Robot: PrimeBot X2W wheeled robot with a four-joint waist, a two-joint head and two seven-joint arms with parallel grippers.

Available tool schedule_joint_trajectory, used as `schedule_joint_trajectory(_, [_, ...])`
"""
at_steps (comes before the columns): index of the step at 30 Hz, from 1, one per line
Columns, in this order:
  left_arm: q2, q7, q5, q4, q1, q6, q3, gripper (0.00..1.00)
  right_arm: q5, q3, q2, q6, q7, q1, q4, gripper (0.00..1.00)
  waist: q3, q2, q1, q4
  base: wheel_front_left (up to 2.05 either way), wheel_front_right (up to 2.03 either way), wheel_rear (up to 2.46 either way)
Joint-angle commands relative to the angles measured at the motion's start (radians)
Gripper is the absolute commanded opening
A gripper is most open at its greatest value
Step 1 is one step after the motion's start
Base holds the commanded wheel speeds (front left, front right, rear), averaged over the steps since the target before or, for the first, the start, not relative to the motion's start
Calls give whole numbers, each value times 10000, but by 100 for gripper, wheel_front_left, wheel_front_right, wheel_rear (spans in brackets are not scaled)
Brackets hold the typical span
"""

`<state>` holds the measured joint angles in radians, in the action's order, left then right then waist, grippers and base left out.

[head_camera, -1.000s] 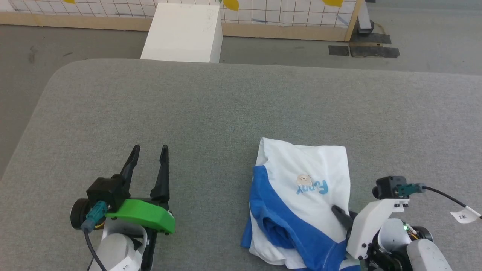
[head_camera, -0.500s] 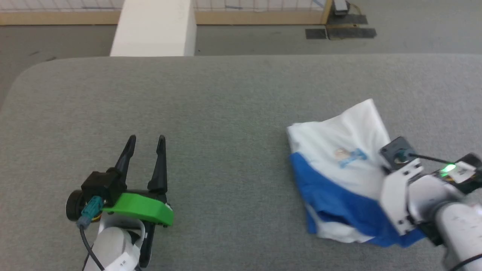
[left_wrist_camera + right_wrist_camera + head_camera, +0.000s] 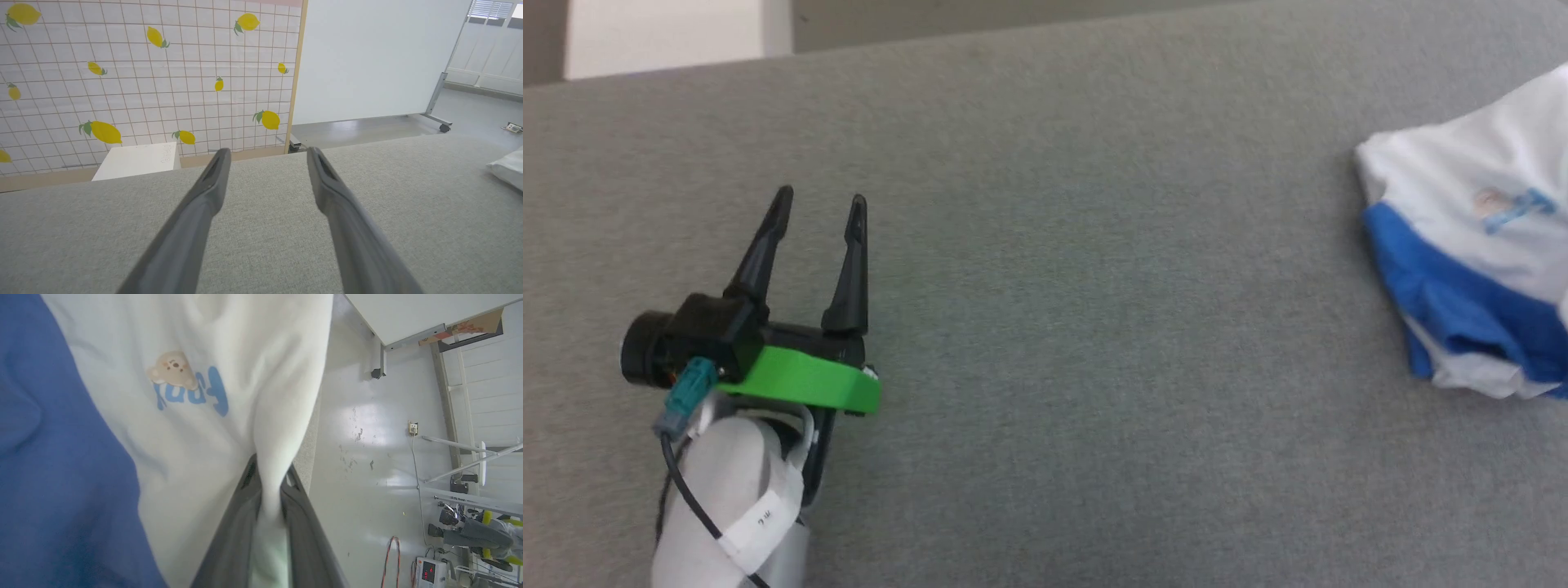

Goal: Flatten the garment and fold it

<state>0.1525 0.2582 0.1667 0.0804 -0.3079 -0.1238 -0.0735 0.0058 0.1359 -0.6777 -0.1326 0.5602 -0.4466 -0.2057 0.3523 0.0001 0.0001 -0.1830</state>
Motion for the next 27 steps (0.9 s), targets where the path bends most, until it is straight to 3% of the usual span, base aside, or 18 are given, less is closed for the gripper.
schedule_joint_trajectory(1, [187,36,-47,-42,-259,-68,-23,100,-188,-254,45,19,-233,-226,-186,0,985,-1,-1,-891,0,0,0])
schedule_joint_trajectory(12, [791,-183,-52,-266,-730,-68,-316,100,-1307,-1993,523,19,-1875,-1153,-1885,0,1932,-1,-1,-1012,0,0,0])
schedule_joint_trajectory(18, [978,-378,-58,-533,-735,-34,-363,100,-1806,-2398,696,19,-2736,-1895,-2858,0,2094,-1,-1,-779,0,0,0])
schedule_joint_trajectory(23, [962,-371,-10,-448,-603,11,-423,100,-1938,-2599,889,19,-2755,-2119,-3521,0,1813,-1,-1,-668,0,0,0])
schedule_joint_trajectory(25, [918,-332,28,-358,-521,47,-437,100,-1977,-2816,1000,19,-2691,-2134,-3730,100,1588,-1,-1,-633,0,0,0])
schedule_joint_trajectory(27, [849,-275,79,-261,-429,77,-453,100,-2036,-2919,1047,19,-2997,-2098,-3759,100,1306,-1,-1,-583,0,0,0])
